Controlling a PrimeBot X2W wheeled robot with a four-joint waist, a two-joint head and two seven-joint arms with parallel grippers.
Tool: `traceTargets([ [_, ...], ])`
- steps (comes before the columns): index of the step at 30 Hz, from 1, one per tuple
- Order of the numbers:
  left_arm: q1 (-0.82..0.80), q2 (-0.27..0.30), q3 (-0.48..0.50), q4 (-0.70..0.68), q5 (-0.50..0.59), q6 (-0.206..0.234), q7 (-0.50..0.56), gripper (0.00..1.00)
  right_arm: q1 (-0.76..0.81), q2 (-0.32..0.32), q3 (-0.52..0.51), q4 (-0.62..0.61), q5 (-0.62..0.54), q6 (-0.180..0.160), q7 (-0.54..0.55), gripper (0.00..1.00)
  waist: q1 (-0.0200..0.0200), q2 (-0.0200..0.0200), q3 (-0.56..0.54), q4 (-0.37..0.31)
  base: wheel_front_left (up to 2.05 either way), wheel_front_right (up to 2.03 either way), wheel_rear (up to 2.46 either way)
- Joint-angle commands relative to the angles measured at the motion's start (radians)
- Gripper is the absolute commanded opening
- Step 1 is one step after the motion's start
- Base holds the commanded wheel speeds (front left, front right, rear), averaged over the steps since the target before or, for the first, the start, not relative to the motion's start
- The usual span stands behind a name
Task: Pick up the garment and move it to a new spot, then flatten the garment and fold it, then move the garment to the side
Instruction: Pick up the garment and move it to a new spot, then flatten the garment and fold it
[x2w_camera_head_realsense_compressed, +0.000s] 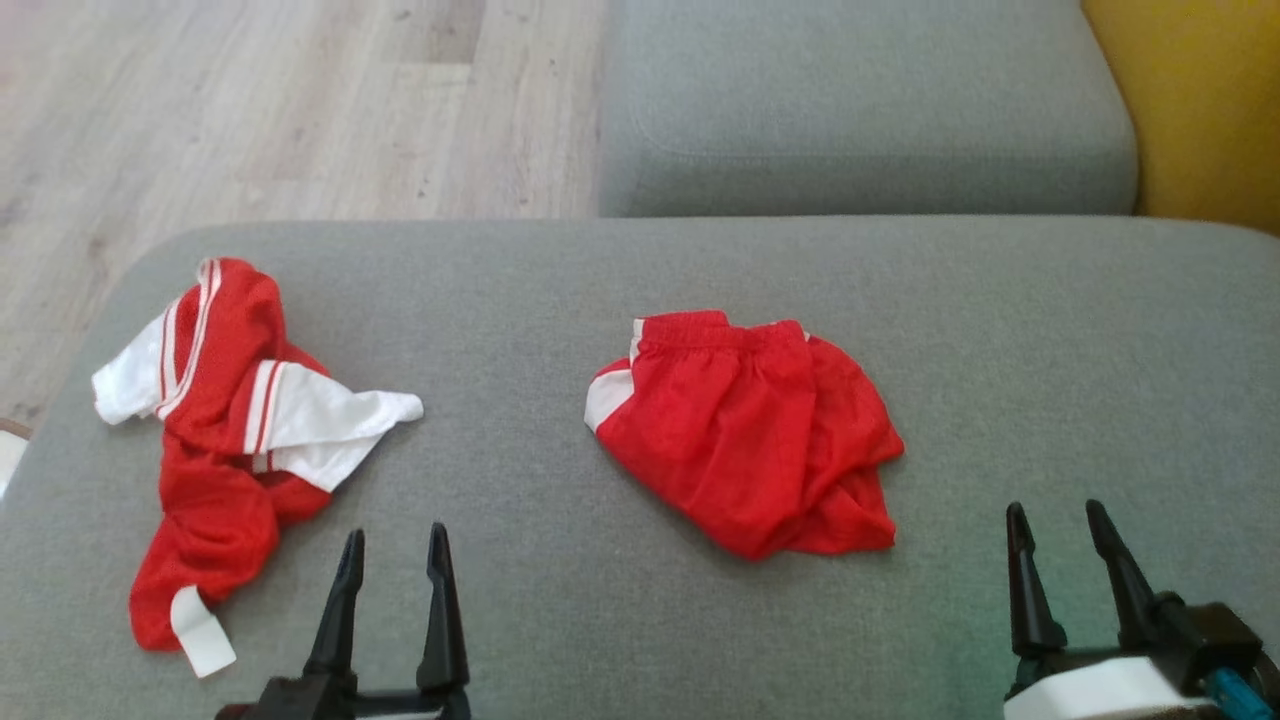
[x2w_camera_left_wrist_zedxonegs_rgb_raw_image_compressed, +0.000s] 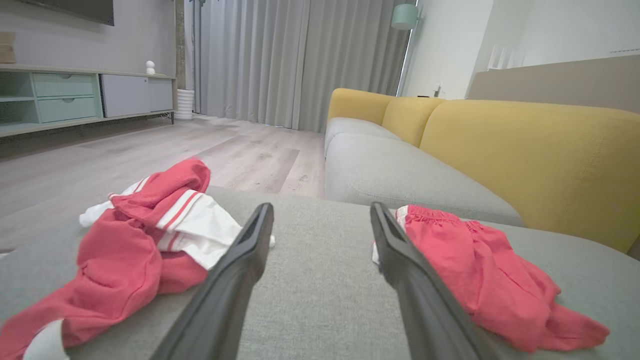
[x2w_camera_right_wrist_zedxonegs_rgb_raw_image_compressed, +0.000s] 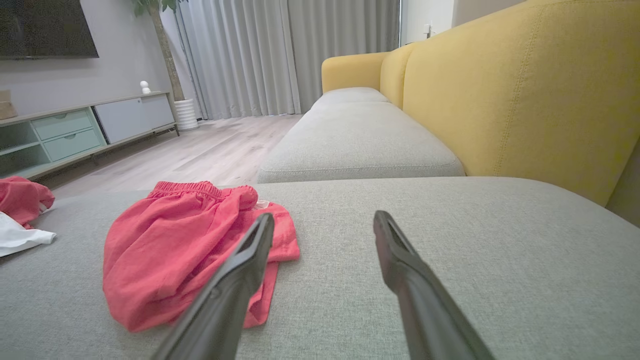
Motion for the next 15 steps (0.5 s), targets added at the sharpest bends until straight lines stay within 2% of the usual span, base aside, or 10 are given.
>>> traceTargets([
  [1, -0.032, -0.002, 0.038, -0.037, 0.007, 0.006, -0.009, 1.00, -0.020, -0.006, 0.027, -0.025, 0.009, 0.007, -0.004, 1.00, 0.0003, -0.0001, -0.015, 0.012, 0.00, 0.00, 0.00],
  [15, -0.020, -0.003, 0.044, -0.010, 0.058, 0.011, -0.009, 1.00, -0.011, -0.006, 0.033, -0.017, 0.015, 0.007, -0.004, 1.00, 0.0003, -0.0001, -0.039, 0.021, 0.00, 0.00, 0.00],
])
